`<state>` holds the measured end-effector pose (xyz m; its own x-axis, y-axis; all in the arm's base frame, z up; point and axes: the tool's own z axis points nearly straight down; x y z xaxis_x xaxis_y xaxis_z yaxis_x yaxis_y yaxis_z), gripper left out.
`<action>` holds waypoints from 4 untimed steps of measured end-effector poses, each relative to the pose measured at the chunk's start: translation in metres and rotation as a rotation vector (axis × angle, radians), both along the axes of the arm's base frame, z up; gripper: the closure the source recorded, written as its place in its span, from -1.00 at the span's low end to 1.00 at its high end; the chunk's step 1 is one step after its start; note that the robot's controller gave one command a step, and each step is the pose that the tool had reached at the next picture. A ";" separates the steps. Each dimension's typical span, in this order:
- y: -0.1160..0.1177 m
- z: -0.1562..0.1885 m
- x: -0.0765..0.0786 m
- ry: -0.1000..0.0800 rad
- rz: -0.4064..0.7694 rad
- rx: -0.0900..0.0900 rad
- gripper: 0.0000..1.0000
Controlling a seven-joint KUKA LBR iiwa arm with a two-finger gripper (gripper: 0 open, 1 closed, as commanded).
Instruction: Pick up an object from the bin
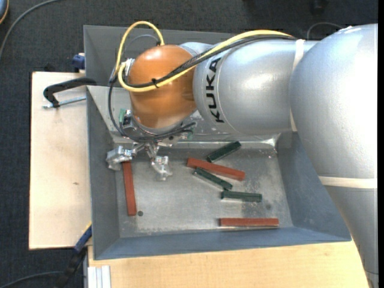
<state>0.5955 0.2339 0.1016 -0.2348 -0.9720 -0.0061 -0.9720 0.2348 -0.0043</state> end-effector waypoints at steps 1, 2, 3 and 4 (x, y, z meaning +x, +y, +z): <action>0.000 -0.031 -0.007 0.005 0.321 -0.005 -1.00; 0.002 -0.030 -0.006 -0.001 0.660 -0.003 -1.00; 0.001 -0.030 -0.007 0.002 0.659 -0.002 1.00; 0.004 0.000 -0.006 -0.004 0.655 -0.003 1.00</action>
Offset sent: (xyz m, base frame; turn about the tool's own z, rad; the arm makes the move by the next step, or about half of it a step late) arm -0.0074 -0.0007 -0.0316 -0.3247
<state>0.5899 0.2374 0.1015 0.4064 -0.9137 -0.0031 -0.9137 -0.4064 -0.0074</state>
